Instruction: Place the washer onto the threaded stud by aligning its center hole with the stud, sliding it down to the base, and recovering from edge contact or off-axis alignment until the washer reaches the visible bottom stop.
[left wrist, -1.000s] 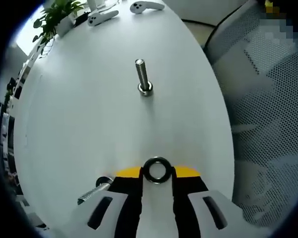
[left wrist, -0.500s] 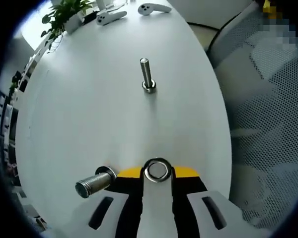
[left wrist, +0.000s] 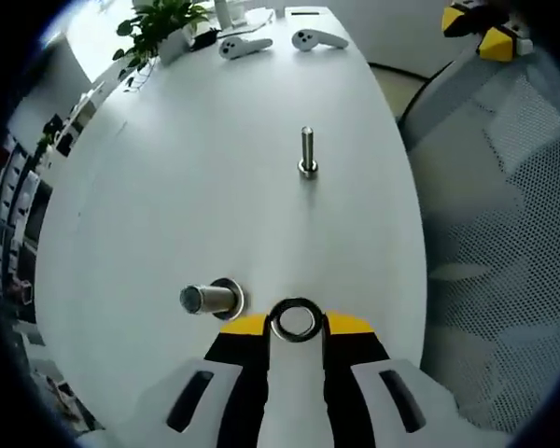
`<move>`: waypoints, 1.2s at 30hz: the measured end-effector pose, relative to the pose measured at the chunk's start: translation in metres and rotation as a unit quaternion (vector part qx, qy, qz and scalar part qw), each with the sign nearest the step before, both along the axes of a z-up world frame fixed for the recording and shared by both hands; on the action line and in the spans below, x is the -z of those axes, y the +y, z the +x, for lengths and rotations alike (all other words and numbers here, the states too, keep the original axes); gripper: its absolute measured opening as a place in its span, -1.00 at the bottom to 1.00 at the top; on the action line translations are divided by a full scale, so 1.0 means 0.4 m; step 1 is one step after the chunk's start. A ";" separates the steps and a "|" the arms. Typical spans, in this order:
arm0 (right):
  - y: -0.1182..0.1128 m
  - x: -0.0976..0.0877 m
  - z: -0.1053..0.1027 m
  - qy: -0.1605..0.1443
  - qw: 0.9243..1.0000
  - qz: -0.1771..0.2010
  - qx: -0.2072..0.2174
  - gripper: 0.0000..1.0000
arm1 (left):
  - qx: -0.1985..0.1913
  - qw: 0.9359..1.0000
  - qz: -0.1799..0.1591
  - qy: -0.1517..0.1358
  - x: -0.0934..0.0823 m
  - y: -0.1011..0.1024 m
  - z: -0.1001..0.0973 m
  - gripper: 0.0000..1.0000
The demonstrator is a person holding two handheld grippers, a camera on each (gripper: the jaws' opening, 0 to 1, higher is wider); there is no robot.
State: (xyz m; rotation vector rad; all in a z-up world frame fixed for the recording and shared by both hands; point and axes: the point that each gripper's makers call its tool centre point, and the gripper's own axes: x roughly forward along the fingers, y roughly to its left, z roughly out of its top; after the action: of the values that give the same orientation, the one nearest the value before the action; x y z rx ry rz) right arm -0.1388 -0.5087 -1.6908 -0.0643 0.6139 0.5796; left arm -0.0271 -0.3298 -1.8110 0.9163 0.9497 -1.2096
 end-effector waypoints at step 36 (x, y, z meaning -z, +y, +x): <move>-0.005 0.009 -0.004 0.013 1.000 -0.005 0.005 -0.57 | 0.006 0.998 0.002 -0.061 -0.122 -0.018 0.117 -0.62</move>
State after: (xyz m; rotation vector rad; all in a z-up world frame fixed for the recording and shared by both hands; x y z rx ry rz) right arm -0.1405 -0.5106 -1.6943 -0.0626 0.6415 0.5697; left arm 0.0195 -0.3369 -1.7620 0.9892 0.8504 -1.1486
